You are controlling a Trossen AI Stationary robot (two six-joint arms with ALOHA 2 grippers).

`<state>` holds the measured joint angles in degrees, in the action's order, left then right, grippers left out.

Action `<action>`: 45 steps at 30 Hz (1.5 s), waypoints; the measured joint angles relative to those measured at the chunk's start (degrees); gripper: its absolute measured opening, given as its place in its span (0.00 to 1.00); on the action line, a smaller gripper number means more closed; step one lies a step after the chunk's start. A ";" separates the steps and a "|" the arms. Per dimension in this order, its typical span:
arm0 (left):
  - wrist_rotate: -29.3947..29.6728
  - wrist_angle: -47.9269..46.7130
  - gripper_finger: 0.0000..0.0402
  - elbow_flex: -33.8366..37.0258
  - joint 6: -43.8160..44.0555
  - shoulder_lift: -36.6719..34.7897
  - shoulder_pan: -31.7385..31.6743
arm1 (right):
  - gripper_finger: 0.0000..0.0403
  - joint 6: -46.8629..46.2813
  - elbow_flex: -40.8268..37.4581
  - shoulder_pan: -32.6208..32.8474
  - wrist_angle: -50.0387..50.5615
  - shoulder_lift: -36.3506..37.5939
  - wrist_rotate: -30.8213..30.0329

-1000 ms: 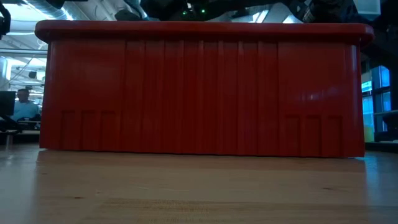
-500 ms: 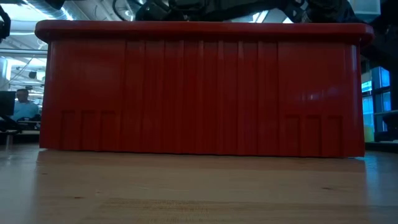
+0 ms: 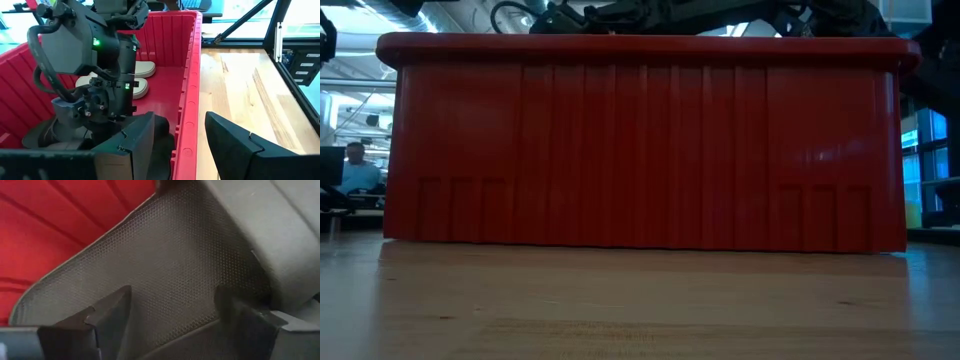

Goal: Pick and place slides into bin
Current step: Adjust the black slides in the red bin

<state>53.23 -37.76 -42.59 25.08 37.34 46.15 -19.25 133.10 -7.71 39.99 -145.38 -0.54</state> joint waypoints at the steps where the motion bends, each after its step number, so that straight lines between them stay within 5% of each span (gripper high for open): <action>1: 0.00 0.01 0.43 0.00 0.08 0.00 0.00 | 0.72 0.07 0.00 0.00 0.02 -0.03 -1.04; 11: 0.01 0.01 0.43 0.00 0.29 0.00 0.00 | 0.72 0.51 -0.27 0.11 -3.04 0.18 -5.31; 17: 0.02 0.00 0.43 0.00 0.29 0.00 0.00 | 0.73 -0.03 1.64 0.13 -4.57 -0.05 1.55; 45: -0.53 -0.47 0.43 0.00 0.27 0.02 -0.01 | 0.73 -2.86 1.79 -0.20 0.90 9.79 4.77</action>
<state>52.70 -38.23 -42.59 25.34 37.36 46.14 -22.11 134.89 -7.91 40.89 -135.59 4.23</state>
